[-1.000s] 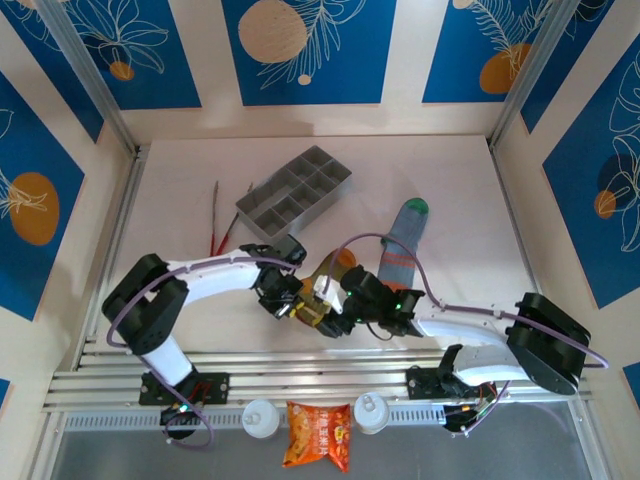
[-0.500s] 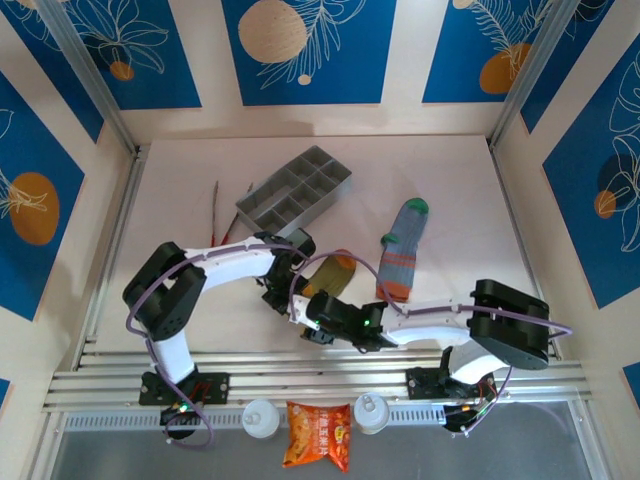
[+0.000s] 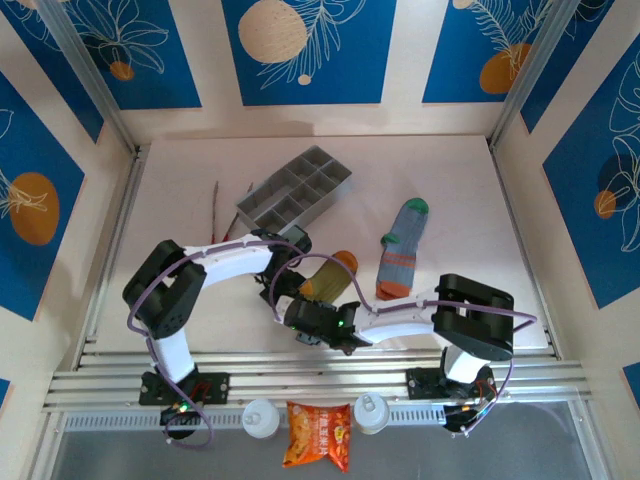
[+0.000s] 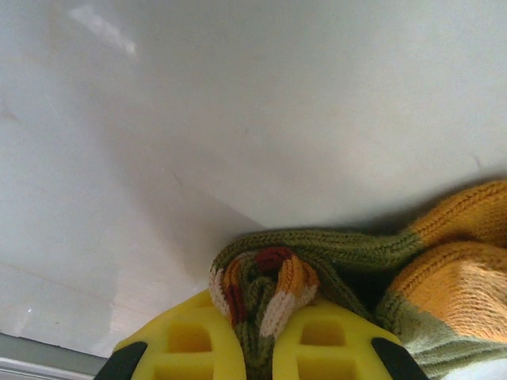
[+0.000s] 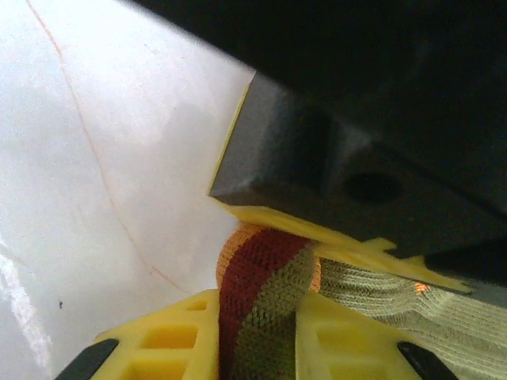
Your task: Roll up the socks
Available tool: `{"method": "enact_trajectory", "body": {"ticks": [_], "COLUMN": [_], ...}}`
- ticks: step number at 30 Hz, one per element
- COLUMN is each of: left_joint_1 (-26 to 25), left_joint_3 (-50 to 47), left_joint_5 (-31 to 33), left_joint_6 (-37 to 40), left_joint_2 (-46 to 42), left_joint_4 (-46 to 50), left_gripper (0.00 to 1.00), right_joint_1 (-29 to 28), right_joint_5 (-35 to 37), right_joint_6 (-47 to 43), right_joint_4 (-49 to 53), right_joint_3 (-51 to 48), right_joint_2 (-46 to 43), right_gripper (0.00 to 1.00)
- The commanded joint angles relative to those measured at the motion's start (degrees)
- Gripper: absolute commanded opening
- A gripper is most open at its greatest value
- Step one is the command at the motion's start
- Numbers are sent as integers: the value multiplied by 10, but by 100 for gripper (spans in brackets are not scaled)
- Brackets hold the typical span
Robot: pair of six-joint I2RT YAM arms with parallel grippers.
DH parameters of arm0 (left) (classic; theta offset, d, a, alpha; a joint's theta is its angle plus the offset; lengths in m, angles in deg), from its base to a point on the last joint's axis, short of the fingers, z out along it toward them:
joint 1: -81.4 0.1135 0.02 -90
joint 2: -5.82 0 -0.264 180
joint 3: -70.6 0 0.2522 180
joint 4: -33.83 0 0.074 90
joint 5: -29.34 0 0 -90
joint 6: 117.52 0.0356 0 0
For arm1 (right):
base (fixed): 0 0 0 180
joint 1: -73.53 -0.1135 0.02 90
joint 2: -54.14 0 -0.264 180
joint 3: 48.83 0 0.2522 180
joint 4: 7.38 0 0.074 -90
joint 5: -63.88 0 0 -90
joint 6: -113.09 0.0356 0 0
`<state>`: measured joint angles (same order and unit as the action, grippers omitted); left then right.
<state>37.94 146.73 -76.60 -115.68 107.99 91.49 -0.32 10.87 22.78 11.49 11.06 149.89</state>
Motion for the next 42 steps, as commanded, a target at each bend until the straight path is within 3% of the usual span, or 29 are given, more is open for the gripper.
{"method": "enact_trajectory", "body": {"ticks": [1,3,12,16,21,25,30,36,42], "left_joint_1": [-14,-6,28,39,49,60,73,85,88], "left_joint_3": [-43,-58,-115,-110,-106,-110,-131,-172,-218], "left_joint_5": [15,12,-12,-11,13,18,37,86,58], "left_joint_6": [-53,-65,-91,-77,-66,-52,-49,-34,3], "left_joint_2": [2,-18,-71,-85,-126,-145,-185,-256,-285], "left_joint_4": [54,48,14,-1,-21,-27,-61,-133,-207], "left_gripper": [0,0,0,23,60,75,86,92,78], "right_joint_1": [29,37,65,79,97,109,132,155,177], "right_joint_5": [11,-13,-132,-189,-240,-270,-304,-340,-364], "right_joint_6": [93,103,97,113,151,163,186,202,236], "right_joint_4": [104,107,62,47,26,20,9,9,0], "right_joint_3": [15,16,-19,-33,-57,-60,-69,-76,-95], "right_joint_2": [68,79,70,66,69,81,84,90,92], "right_gripper": [9,1,0,0,0,0,0,0,0]}}
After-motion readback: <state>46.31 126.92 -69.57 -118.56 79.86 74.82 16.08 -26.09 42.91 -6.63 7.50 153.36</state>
